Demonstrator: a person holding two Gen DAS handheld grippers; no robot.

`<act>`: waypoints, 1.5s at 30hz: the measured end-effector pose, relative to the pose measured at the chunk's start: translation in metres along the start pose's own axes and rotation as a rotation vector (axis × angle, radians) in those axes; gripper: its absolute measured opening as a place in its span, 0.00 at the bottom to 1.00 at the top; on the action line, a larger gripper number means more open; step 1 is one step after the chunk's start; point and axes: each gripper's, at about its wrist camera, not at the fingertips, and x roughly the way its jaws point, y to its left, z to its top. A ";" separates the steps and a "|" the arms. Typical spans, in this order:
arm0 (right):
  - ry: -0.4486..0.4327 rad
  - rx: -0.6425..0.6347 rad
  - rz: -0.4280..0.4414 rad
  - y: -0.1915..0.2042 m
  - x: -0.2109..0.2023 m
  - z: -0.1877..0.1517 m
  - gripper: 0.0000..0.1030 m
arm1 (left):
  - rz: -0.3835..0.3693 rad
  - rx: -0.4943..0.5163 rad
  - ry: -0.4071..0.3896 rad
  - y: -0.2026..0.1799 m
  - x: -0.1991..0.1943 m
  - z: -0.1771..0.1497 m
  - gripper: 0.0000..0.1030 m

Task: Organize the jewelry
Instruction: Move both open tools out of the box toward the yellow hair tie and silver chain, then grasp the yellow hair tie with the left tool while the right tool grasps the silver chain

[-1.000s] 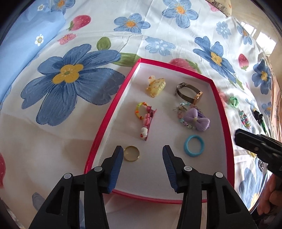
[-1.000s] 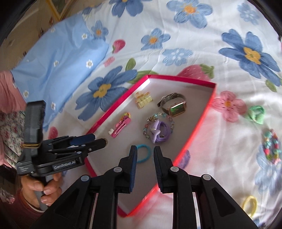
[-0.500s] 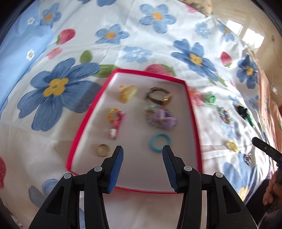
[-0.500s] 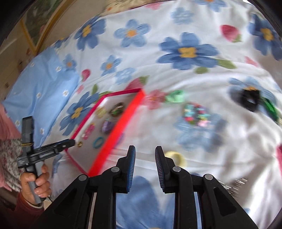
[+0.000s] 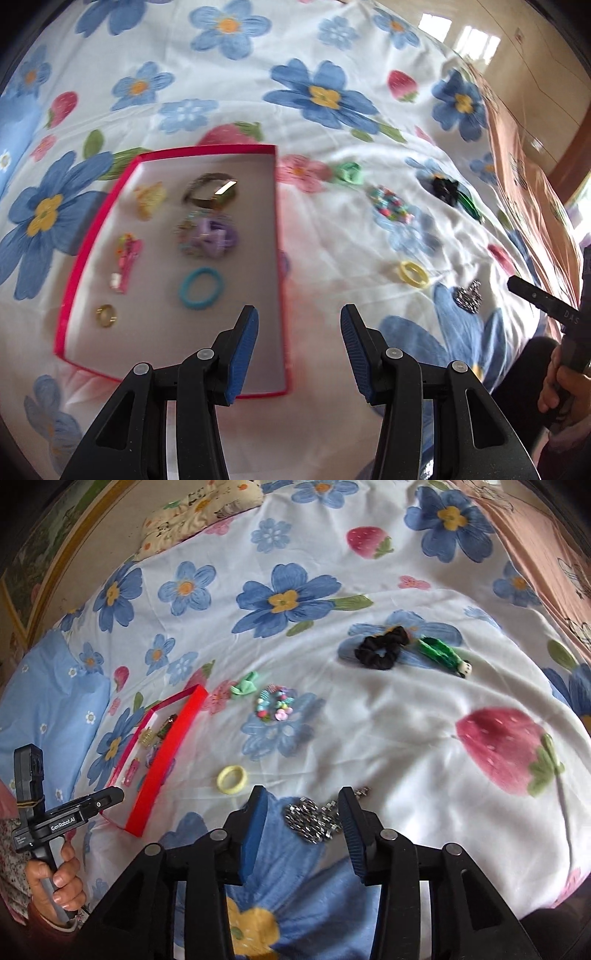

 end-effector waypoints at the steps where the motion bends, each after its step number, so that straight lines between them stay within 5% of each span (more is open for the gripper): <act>1: 0.004 0.005 -0.002 -0.003 0.000 -0.002 0.45 | -0.004 0.006 0.003 -0.005 0.003 0.001 0.45; 22: 0.062 -0.096 -0.009 0.002 0.018 -0.020 0.61 | -0.041 0.145 0.083 -0.076 0.069 0.025 0.52; 32: 0.123 -0.197 -0.050 0.010 0.043 -0.019 0.67 | -0.072 0.210 0.158 -0.101 0.138 0.043 0.50; 35: 0.145 -0.224 -0.062 0.010 0.053 -0.022 0.67 | -0.041 0.249 0.154 -0.109 0.155 0.044 0.37; 38: 0.128 -0.237 -0.065 0.010 0.056 -0.023 0.67 | -0.061 0.261 0.158 -0.112 0.158 0.047 0.08; 40: 0.116 -0.226 -0.060 0.007 0.058 -0.023 0.63 | -0.068 0.256 0.155 -0.110 0.157 0.047 0.03; 42: 0.101 -0.223 -0.092 0.003 0.059 -0.021 0.38 | -0.073 0.247 0.155 -0.107 0.152 0.046 0.03; 45: 0.097 -0.194 -0.090 -0.003 0.058 -0.016 0.20 | -0.080 0.218 0.137 -0.097 0.138 0.043 0.03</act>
